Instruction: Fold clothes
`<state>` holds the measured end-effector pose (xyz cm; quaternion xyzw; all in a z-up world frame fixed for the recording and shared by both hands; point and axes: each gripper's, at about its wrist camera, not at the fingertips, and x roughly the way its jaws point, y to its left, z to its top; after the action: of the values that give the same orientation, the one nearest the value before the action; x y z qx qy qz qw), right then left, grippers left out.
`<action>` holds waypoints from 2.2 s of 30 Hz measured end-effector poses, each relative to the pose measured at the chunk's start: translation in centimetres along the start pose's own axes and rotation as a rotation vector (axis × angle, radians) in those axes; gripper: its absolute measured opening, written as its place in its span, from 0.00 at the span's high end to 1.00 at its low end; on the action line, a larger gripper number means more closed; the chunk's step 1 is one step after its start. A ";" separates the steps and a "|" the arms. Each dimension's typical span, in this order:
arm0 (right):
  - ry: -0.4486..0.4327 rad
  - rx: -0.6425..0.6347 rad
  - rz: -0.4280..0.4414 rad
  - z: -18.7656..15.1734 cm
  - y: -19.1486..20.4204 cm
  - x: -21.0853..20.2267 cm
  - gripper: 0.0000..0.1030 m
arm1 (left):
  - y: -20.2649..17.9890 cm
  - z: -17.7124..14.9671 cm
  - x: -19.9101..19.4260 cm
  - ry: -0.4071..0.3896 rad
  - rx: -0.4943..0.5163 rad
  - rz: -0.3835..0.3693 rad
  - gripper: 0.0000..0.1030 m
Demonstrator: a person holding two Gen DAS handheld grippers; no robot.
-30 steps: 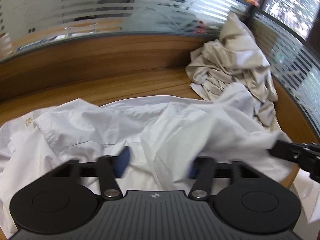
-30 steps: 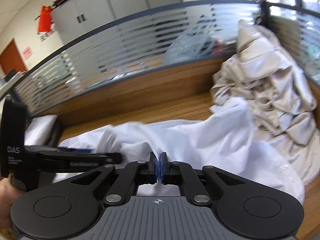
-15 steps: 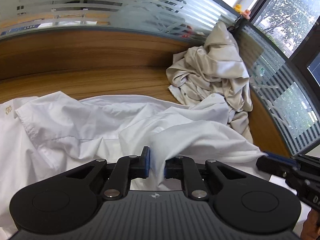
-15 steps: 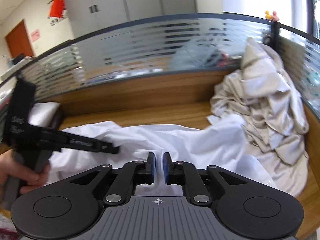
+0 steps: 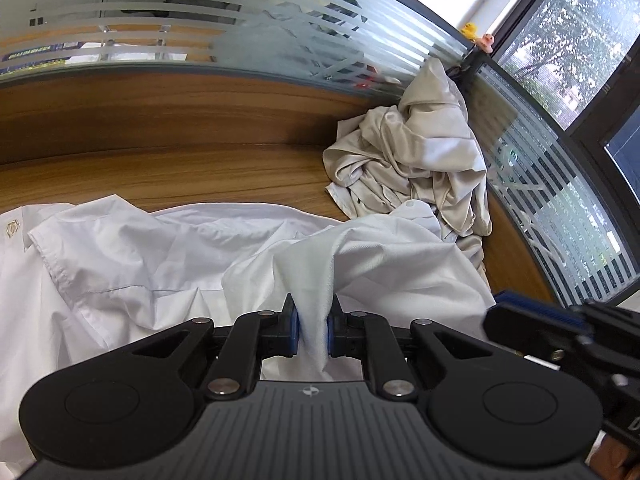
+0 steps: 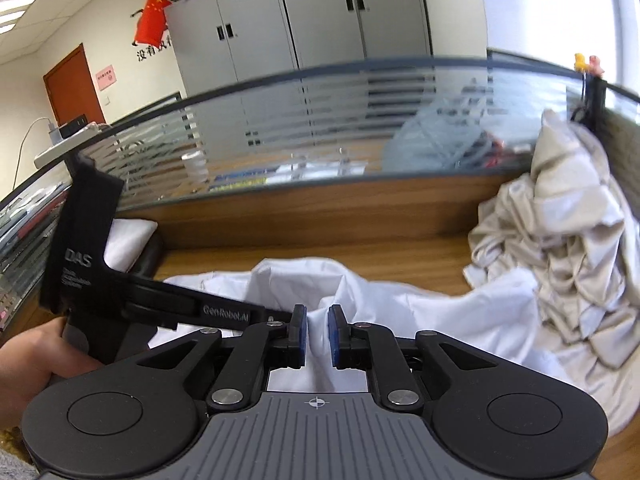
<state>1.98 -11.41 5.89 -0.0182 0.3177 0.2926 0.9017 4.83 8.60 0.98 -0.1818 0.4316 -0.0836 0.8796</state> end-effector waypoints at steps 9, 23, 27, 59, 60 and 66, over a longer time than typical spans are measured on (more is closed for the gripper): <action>0.048 0.000 0.081 0.9 -0.1 -0.1 0.89 | -0.1 -0.2 0.2 0.004 0.014 -0.011 0.87; 0.386 0.102 0.113 -0.4 -2.6 11.7 0.97 | 0.2 -1.3 0.6 0.027 0.005 -0.001 0.88; 0.402 0.140 0.090 -1.1 -3.1 13.5 0.98 | 0.5 -1.3 0.9 0.023 -0.009 0.011 0.89; 0.436 -0.204 0.132 -1.3 -1.3 16.3 0.76 | 4.8 0.6 4.4 0.098 -0.095 0.042 0.87; 0.444 -0.215 0.149 -1.4 -1.1 16.6 0.80 | 4.9 0.6 4.5 0.099 -0.100 0.045 0.87; 0.493 -0.222 0.103 -2.3 -1.5 18.9 0.88 | 5.9 0.5 4.8 0.098 -0.121 0.095 0.86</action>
<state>13.38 -3.42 -7.23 -0.1712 0.4940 0.3580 0.7736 8.08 12.69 -4.53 -0.2097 0.4866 -0.0246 0.8477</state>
